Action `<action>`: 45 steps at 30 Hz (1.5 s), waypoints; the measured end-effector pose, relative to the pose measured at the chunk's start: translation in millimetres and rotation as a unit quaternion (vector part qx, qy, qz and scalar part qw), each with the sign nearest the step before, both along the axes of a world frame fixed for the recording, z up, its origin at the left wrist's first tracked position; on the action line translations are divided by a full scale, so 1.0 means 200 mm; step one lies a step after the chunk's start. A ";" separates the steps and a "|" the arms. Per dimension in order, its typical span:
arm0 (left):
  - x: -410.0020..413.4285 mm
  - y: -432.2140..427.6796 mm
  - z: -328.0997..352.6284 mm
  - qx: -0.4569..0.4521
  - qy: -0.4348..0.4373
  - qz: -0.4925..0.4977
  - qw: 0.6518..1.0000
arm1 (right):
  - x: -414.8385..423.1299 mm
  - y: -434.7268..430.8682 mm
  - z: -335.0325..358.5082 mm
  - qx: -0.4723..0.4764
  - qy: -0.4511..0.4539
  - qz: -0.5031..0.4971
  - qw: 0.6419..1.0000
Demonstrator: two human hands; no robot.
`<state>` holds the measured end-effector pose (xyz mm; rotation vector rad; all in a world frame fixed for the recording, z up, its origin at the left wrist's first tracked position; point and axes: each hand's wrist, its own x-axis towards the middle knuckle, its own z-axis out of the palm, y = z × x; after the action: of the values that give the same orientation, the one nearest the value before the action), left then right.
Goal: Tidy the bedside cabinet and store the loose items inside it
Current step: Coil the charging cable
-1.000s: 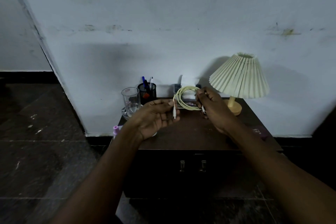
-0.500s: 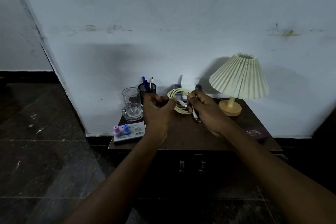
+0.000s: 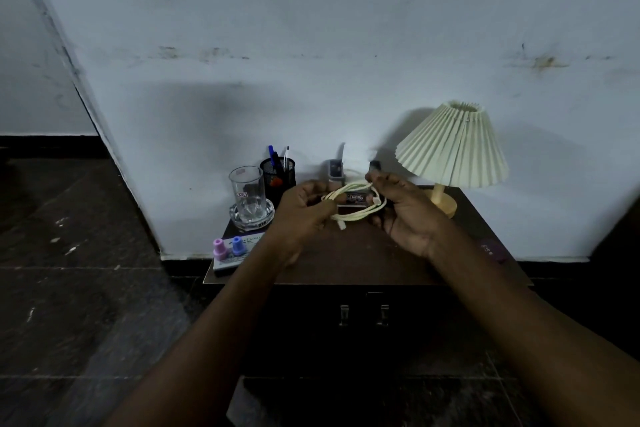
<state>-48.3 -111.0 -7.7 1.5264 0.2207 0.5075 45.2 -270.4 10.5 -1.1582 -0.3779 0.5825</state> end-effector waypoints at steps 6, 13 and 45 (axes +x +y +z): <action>-0.02 0.06 0.00 -0.053 -0.015 -0.084 0.995 | 0.08 -0.01 -0.03 0.017 0.063 0.039 0.997; -0.03 0.09 -0.03 0.030 0.019 -0.120 0.992 | 0.11 -0.10 -0.06 -0.172 -0.115 0.102 0.973; 0.03 0.02 -0.11 0.254 0.131 0.088 0.954 | 0.02 -0.07 -0.02 -0.389 -0.738 -0.047 0.549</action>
<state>-42.5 -106.5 -29.2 2.0921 0.4616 0.5261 49.9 -283.8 6.1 -2.3764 -1.5992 -0.6365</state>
